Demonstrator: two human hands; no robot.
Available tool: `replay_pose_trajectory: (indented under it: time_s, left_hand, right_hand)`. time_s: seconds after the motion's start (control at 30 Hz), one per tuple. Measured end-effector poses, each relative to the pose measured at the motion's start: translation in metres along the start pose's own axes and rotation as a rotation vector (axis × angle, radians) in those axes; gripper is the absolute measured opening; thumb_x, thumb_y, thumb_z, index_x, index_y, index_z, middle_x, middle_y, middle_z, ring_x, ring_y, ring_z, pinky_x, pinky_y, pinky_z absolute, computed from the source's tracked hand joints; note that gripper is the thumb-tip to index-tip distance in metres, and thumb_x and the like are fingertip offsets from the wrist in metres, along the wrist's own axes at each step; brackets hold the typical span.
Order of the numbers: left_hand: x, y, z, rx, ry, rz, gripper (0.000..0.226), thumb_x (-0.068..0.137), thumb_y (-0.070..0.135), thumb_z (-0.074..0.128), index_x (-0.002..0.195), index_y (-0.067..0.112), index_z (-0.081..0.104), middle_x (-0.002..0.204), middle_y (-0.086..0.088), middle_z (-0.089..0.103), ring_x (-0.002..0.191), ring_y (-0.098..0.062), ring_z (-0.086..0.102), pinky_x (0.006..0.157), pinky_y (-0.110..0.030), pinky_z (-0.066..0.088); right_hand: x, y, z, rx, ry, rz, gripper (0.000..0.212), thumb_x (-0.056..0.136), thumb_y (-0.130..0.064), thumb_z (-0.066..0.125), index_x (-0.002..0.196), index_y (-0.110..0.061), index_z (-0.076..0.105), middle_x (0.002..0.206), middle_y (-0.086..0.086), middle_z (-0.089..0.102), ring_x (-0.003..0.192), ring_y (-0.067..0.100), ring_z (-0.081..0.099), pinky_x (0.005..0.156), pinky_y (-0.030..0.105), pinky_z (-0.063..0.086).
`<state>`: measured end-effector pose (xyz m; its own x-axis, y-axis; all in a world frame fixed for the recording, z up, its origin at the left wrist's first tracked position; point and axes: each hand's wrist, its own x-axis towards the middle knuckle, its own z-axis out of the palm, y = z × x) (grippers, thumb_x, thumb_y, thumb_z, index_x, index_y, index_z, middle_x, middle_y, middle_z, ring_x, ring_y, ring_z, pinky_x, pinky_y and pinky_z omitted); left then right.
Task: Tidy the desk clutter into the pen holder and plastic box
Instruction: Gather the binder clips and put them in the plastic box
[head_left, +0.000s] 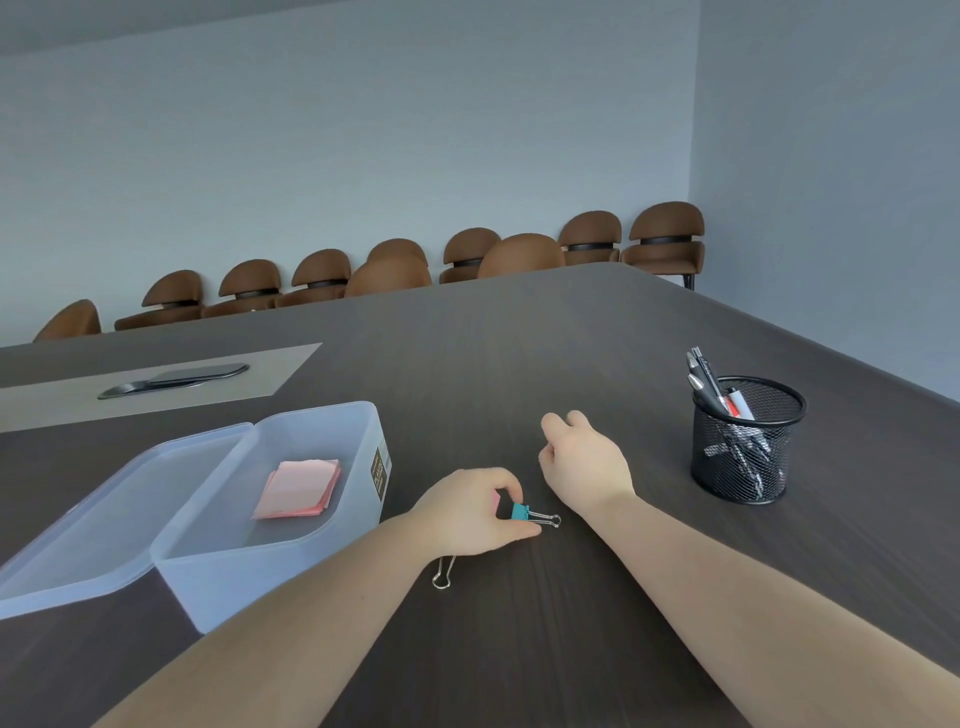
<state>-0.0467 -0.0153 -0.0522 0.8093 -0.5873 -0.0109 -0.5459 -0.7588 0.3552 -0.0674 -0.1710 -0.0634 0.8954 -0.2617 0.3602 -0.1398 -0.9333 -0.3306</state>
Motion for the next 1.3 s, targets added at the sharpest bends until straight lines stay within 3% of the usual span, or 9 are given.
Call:
replay_pose_trajectory:
  time_s: [0.1, 0.3, 0.53, 0.7, 0.83, 0.93, 1.13, 1.23, 1.3]
  left_hand:
    - [0.002, 0.002, 0.002, 0.042, 0.039, -0.007, 0.036, 0.079, 0.053, 0.064, 0.099, 0.024, 0.059, 0.072, 0.012, 0.048, 0.071, -0.012, 0.051, 0.064, -0.027, 0.042]
    - [-0.002, 0.006, -0.008, 0.1, 0.172, -0.04, 0.042, 0.075, 0.06, 0.062, 0.088, 0.021, 0.058, 0.074, 0.011, 0.054, 0.075, -0.016, 0.056, 0.065, -0.032, 0.045]
    - [-0.01, -0.004, -0.089, 0.058, 0.368, -0.14, 0.042, 0.077, 0.055, 0.06, 0.066, 0.015, 0.051, 0.066, -0.005, 0.051, 0.063, -0.023, 0.047, 0.06, -0.028, 0.039]
    - [-0.034, -0.057, -0.155, -0.003, 0.49, -0.291, 0.061, 0.079, 0.052, 0.057, 0.041, 0.016, 0.024, 0.044, -0.003, 0.033, 0.057, -0.018, 0.041, 0.056, -0.03, 0.034]
    - [-0.066, -0.09, -0.157, -0.133, 0.59, -0.473, 0.053, 0.08, 0.039, 0.059, 0.047, 0.014, 0.027, 0.046, -0.001, 0.027, 0.046, -0.019, 0.03, 0.048, -0.024, 0.023]
    - [-0.074, -0.106, -0.14, -0.155, 0.56, -0.563, 0.044, 0.079, 0.04, 0.058, 0.053, 0.012, 0.036, 0.05, -0.001, 0.039, 0.046, -0.017, 0.039, 0.046, -0.022, 0.029]
    - [-0.072, -0.119, -0.115, -0.042, 0.449, -0.576, 0.014, 0.087, 0.016, 0.046, 0.075, 0.01, 0.051, 0.089, -0.01, 0.062, 0.081, -0.026, 0.054, 0.068, -0.028, 0.041]
    - [-0.068, -0.128, -0.108, -0.03, 0.446, -0.553, 0.029, 0.088, 0.021, 0.047, 0.11, 0.007, 0.058, 0.108, -0.009, 0.067, 0.1, -0.027, 0.063, 0.071, -0.028, 0.041]
    - [-0.067, -0.133, -0.104, -0.053, 0.425, -0.53, 0.036, 0.086, 0.026, 0.048, 0.117, 0.009, 0.054, 0.108, -0.006, 0.066, 0.1, -0.025, 0.062, 0.07, -0.029, 0.04]
  right_hand:
    - [-0.001, -0.001, -0.001, 0.027, -0.014, -0.004, 0.011, 0.09, -0.01, 0.041, 0.085, -0.014, 0.032, 0.087, 0.005, 0.035, 0.064, 0.033, 0.042, 0.057, 0.032, 0.037]
    - [-0.004, -0.008, -0.007, 0.115, -0.026, 0.002, 0.01, 0.087, -0.009, 0.043, 0.082, -0.013, 0.035, 0.084, 0.006, 0.04, 0.065, 0.032, 0.043, 0.057, 0.032, 0.039]
    - [0.006, -0.054, -0.035, 0.292, 0.045, -0.002, 0.011, 0.084, -0.006, 0.043, 0.077, -0.012, 0.036, 0.077, 0.004, 0.038, 0.065, 0.03, 0.039, 0.053, 0.028, 0.03]
    - [0.018, -0.12, -0.059, 0.446, 0.086, -0.08, 0.009, 0.084, -0.007, 0.044, 0.078, -0.011, 0.038, 0.076, 0.003, 0.041, 0.066, 0.024, 0.039, 0.055, 0.029, 0.035]
    - [0.017, -0.185, -0.057, 0.571, 0.07, -0.138, 0.011, 0.084, -0.007, 0.048, 0.078, -0.01, 0.04, 0.079, 0.005, 0.045, 0.067, 0.024, 0.04, 0.057, 0.029, 0.036]
    - [0.01, -0.22, -0.042, 0.597, 0.006, -0.155, 0.01, 0.083, -0.006, 0.047, 0.078, -0.01, 0.04, 0.083, 0.007, 0.047, 0.069, 0.025, 0.041, 0.059, 0.03, 0.036]
    - [-0.001, -0.252, -0.015, 0.575, -0.034, -0.167, 0.01, 0.085, -0.007, 0.044, 0.079, -0.01, 0.037, 0.085, 0.007, 0.046, 0.066, 0.024, 0.038, 0.051, 0.028, 0.029]
    - [-0.003, -0.256, -0.011, 0.585, -0.026, -0.16, 0.01, 0.087, -0.008, 0.044, 0.08, -0.01, 0.038, 0.086, 0.007, 0.045, 0.067, 0.024, 0.038, 0.049, 0.028, 0.027]
    - [-0.006, -0.257, -0.008, 0.58, -0.057, -0.152, 0.009, 0.088, -0.008, 0.043, 0.082, -0.011, 0.039, 0.088, 0.007, 0.045, 0.071, 0.025, 0.04, 0.055, 0.028, 0.03]
